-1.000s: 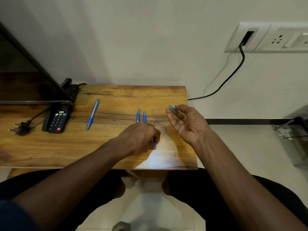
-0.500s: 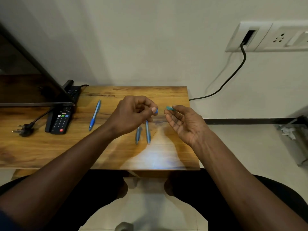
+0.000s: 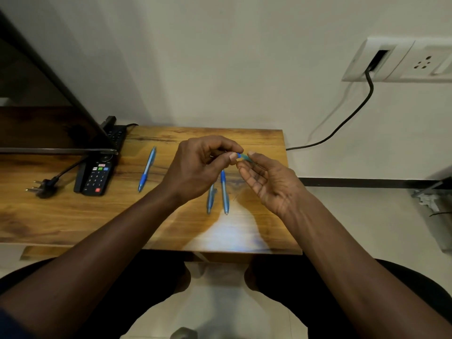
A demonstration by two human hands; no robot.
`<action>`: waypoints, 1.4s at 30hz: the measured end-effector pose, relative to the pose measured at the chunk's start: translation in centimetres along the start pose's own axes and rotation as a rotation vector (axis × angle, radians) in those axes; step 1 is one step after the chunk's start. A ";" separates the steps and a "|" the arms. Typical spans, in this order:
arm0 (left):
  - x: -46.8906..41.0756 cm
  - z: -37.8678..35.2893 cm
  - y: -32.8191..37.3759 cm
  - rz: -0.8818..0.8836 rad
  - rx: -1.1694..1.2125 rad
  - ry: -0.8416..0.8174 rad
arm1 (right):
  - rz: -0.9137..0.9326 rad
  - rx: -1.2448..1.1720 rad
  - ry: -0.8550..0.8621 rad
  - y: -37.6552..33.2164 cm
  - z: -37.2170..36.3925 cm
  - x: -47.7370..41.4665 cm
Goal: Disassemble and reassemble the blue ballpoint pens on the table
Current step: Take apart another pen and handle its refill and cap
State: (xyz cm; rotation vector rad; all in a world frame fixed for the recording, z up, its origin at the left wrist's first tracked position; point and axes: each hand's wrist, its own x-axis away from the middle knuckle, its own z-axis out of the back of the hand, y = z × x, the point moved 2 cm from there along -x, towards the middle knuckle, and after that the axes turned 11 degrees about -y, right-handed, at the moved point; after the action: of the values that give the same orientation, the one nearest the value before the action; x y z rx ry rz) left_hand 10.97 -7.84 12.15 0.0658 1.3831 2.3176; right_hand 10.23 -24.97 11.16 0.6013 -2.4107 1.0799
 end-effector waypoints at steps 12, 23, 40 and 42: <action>0.4 0.4 0.7 -0.069 -0.151 0.070 | -0.039 0.029 -0.007 0.3 -1.0 0.1; 0.7 0.5 0.9 -0.190 -0.360 0.070 | -0.029 0.089 0.021 0.5 -1.1 0.2; 0.6 -1.7 -0.5 0.037 0.360 0.085 | -0.059 0.044 0.012 0.4 -0.8 0.0; 0.6 -1.6 -0.4 0.048 0.328 0.093 | -0.049 0.037 0.020 0.4 -0.9 0.0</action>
State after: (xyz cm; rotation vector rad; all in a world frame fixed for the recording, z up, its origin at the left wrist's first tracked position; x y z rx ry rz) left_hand 10.19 -8.81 10.87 0.0914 1.8156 2.1321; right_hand 10.15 -24.05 11.42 0.6553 -2.3509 1.1074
